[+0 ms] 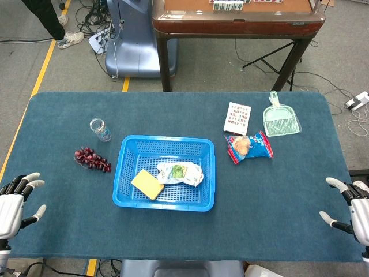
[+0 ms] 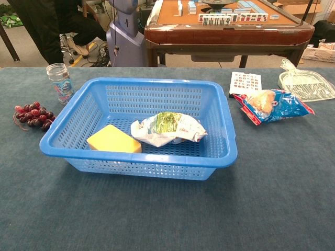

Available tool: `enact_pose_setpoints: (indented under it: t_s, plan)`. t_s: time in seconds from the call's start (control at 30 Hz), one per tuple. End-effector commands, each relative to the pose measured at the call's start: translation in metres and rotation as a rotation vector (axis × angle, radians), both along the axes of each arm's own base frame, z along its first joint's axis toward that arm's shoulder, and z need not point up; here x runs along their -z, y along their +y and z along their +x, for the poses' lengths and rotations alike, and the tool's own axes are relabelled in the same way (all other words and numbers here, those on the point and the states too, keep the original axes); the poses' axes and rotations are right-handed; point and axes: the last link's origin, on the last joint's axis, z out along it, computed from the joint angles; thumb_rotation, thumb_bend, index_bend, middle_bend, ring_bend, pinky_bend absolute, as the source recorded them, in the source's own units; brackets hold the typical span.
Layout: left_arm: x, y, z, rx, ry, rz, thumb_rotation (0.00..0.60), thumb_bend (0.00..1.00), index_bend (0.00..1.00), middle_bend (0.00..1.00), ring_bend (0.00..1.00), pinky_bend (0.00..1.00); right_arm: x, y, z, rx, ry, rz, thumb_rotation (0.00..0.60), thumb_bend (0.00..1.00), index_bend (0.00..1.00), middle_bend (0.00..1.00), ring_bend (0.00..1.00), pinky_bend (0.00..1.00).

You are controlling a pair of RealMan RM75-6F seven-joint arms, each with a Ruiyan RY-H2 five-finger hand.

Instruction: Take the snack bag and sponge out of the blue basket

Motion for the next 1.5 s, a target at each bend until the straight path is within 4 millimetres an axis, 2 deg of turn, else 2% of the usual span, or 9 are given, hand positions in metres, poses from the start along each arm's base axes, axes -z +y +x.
enact_pose_setpoints:
  t_s: [0.03,0.47,0.63,0.8,1.1,1.3,1.5]
  plan:
    - [0.000,0.000,0.001,0.001,0.000,0.000,0.600,0.27,0.38,0.21,0.17,0.24,0.000,0.000,-0.001,0.004,-0.001,-0.001,0.600,0.11,0.24,0.34,0.30,0.39]
    - [-0.002,0.000,0.004,0.004,0.007,0.013,0.600,0.27,0.38,0.21,0.17,0.24,0.001,0.000,-0.002,-0.009,-0.007,0.009,0.600,0.11,0.24,0.34,0.30,0.39]
    - [-0.003,-0.001,0.005,0.004,0.011,0.012,0.600,0.27,0.38,0.21,0.17,0.24,0.005,-0.013,0.008,-0.076,0.004,0.071,0.600,0.11,0.24,0.34,0.30,0.39]
    - [-0.003,-0.002,0.006,0.007,0.011,0.013,0.600,0.27,0.38,0.21,0.17,0.24,0.011,-0.042,0.041,-0.241,0.028,0.169,0.600,0.11,0.24,0.34,0.30,0.39]
    - [-0.004,-0.005,0.008,0.011,0.012,0.017,0.600,0.27,0.38,0.21,0.17,0.24,0.037,-0.103,0.117,-0.479,0.045,0.410,0.600,0.11,0.24,0.32,0.30,0.39]
    - [-0.004,-0.005,0.007,0.007,0.013,0.019,0.600,0.27,0.38,0.21,0.17,0.24,0.073,-0.147,0.169,-0.572,0.030,0.556,0.600,0.11,0.23,0.28,0.25,0.39]
    - [-0.007,-0.006,0.006,0.004,0.022,0.025,0.600,0.27,0.38,0.21,0.17,0.24,0.112,-0.183,0.203,-0.594,0.045,0.644,0.600,0.10,0.12,0.23,0.19,0.37]
